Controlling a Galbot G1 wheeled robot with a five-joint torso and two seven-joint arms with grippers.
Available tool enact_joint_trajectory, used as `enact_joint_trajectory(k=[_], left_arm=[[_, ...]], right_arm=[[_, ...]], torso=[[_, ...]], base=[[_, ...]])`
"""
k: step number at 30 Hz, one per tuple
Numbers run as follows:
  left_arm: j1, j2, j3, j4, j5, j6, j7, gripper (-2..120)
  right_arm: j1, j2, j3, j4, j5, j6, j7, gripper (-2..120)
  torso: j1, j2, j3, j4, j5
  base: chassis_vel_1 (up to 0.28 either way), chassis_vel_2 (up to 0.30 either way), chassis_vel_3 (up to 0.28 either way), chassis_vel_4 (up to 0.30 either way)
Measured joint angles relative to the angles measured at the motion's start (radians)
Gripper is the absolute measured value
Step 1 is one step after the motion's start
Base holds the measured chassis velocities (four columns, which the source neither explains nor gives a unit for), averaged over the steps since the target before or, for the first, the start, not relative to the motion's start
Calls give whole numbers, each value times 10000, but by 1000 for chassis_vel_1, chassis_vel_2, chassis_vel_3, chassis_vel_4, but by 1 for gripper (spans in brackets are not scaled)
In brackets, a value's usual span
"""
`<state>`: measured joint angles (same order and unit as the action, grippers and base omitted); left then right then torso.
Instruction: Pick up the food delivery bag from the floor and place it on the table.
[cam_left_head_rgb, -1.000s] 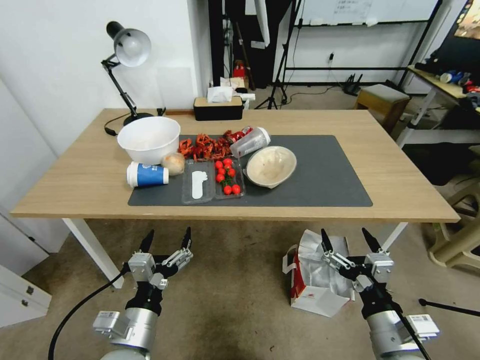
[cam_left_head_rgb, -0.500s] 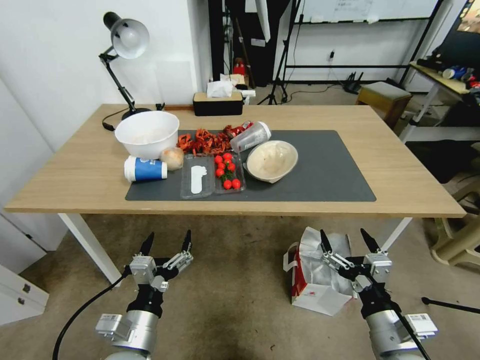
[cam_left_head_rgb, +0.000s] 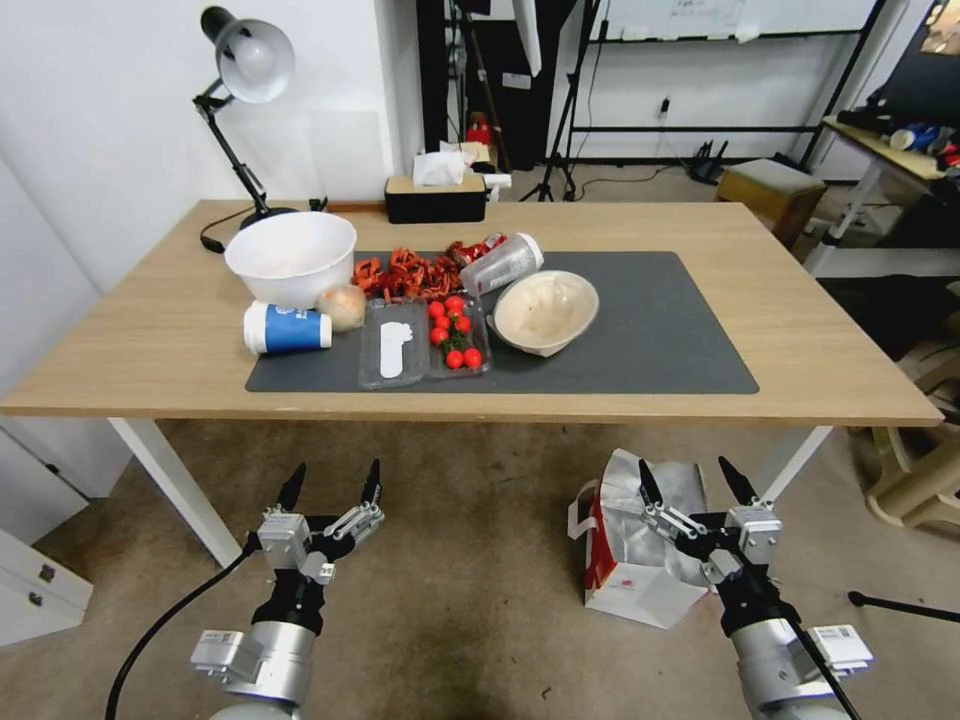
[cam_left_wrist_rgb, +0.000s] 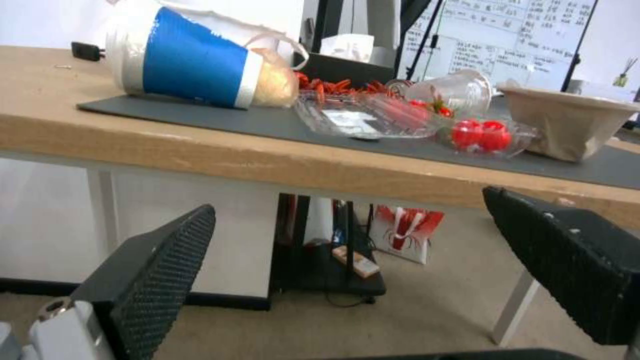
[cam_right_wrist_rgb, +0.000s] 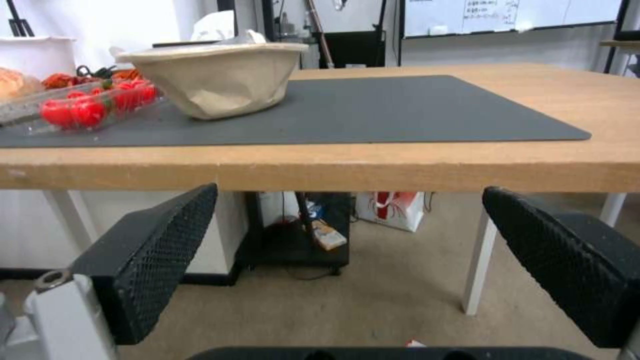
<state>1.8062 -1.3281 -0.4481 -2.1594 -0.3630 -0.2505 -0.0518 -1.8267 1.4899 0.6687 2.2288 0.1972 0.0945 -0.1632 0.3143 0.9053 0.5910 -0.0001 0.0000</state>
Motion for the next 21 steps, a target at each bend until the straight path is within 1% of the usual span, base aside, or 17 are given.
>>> enact_joint_trajectory(k=[3,6,9,15,16,18,21], left_arm=[[-15,9,0,4,1,-1,-9,100],[-39,81,-27,61,-21,0,-18,100],[-51,100,-33,80,-35,0,-21,100],[-181,151,-26,185,-77,-10,-98,100],[-181,151,-26,185,-77,-10,-98,100],[-208,182,-23,203,-82,-10,-116,100],[-217,192,-23,209,-86,-9,-128,100]], right_arm=[[-3,-10,15,0,2,-10,-19,100],[5,0,27,19,3,-35,-42,100],[6,18,27,20,1,-39,-55,100],[4,96,8,-8,-34,-40,-135,100],[4,96,8,-8,-34,-40,-135,100],[12,85,14,-8,-31,-42,-160,100],[17,69,25,-4,-29,-47,-182,100]], torso=[[-49,-118,-68,0,0],[-130,-322,-186,0,0],[-165,-399,-231,0,0],[-306,-716,-409,0,0],[-306,-716,-409,0,0],[-374,-890,-514,0,0],[-424,-1010,-584,0,-1]], base=[[0,0,0,0],[0,0,0,0],[0,0,0,0],[0,0,0,0],[0,0,0,0],[0,0,0,0],[0,0,0,0]])
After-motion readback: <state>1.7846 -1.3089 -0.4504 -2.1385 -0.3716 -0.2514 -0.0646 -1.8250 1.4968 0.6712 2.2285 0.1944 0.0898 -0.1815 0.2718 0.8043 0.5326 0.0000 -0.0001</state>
